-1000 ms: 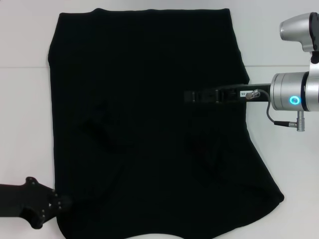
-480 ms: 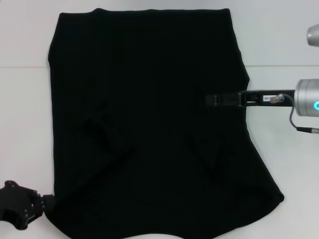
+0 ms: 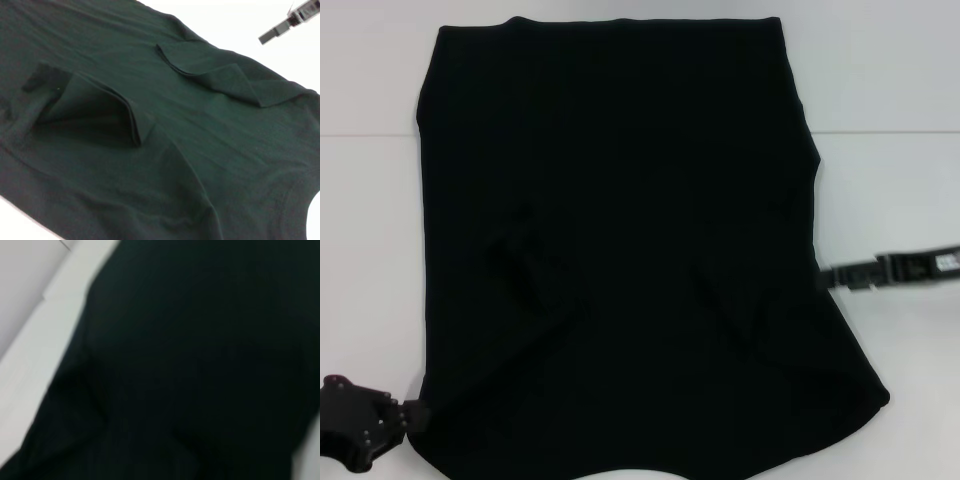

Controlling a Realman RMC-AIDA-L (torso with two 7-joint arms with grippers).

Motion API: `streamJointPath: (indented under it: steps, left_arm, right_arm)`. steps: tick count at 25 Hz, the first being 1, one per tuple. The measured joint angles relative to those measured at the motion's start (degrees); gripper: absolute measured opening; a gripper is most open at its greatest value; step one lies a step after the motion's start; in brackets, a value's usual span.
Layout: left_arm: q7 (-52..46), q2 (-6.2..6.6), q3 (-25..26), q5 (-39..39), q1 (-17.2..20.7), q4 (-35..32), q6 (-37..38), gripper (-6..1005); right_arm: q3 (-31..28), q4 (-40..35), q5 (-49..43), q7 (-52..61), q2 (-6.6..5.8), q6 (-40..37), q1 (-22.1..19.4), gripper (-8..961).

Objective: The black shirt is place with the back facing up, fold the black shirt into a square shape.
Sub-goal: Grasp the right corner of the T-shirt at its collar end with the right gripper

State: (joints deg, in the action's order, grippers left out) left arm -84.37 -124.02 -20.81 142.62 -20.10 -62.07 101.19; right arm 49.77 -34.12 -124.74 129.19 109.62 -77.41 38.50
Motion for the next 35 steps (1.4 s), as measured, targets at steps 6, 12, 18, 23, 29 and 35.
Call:
streamJointPath:
  steps: [6,12,18,23,29,35]
  left_arm:
    - [-0.1,0.08,1.3,0.4,0.9,1.0,-0.4,27]
    - [0.1,0.1,2.6,0.4,1.6,1.7,-1.1,27]
    - [0.0,0.1,3.0,0.1,2.1,2.5,-2.5,27]
    - [0.2,0.1,4.1,0.0,2.2,2.7,-2.4,27]
    - [0.3,0.1,4.1,0.0,2.1,2.8,-2.1,26]
    - [0.4,0.1,4.1,0.0,1.7,2.7,-2.3,26]
  right_arm:
    - [-0.1,0.2,-0.9,0.3,-1.54,-4.9,-2.9,822]
    - [-0.3,0.3,-0.9,0.0,-2.1,-6.3,-5.0,820]
    - [-0.1,2.7,-1.6,-0.6,-2.63,-6.2,-5.3,819]
    - [-0.1,3.2,-3.2,-0.6,-2.21,-6.0,-5.1,817]
    - [0.3,4.0,-3.2,-0.7,-1.97,-6.6,-4.6,815]
    - [0.6,5.5,-3.2,-0.7,-1.85,-7.4,-3.8,770]
